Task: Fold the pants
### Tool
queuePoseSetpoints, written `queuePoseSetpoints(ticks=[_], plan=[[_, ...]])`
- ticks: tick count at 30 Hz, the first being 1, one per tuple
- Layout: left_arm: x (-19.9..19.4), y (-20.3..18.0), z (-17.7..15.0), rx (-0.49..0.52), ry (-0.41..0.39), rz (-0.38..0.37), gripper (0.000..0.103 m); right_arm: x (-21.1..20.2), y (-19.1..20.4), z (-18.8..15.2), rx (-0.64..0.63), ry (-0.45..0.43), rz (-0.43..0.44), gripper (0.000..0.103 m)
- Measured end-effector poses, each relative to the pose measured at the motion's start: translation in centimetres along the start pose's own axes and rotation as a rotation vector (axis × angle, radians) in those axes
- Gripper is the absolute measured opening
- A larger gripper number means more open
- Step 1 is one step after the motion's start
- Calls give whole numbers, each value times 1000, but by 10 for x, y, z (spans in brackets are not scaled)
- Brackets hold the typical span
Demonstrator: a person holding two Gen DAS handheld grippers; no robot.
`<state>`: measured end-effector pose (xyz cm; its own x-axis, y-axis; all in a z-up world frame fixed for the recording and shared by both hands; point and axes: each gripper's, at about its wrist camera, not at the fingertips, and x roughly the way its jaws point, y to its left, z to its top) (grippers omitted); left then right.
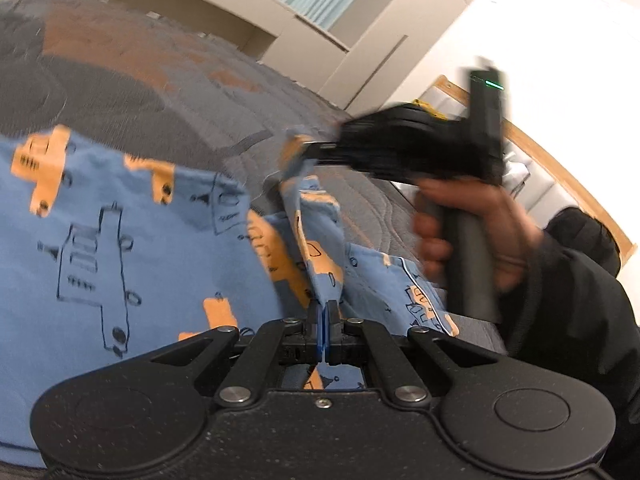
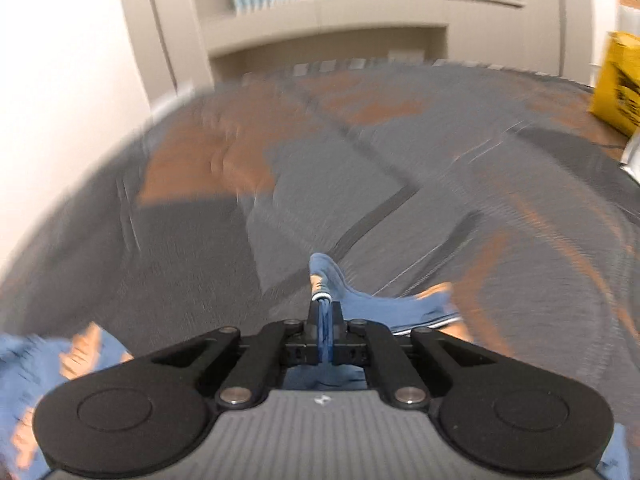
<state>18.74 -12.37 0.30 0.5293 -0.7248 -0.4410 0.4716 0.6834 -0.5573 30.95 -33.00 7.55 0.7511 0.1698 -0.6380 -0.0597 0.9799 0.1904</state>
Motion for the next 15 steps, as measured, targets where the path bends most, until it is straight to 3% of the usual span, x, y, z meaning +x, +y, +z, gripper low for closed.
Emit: queuePoseSetpoints(ticks=[4,8,12,15], plan=[[-5,-24,1,121,-3,1,0,-79,-41,-16,75,-161,25,2],[-5,-53,-10,296,17,30,0,-142,-84,-54,165,-273,5,2],[3,-66,-28,403,66,66,0,-165,-124,-107,299,-279,-3,2],[12,-63,-35,413,116,89,0,-160,-144,-145,364,-251,-19,2]])
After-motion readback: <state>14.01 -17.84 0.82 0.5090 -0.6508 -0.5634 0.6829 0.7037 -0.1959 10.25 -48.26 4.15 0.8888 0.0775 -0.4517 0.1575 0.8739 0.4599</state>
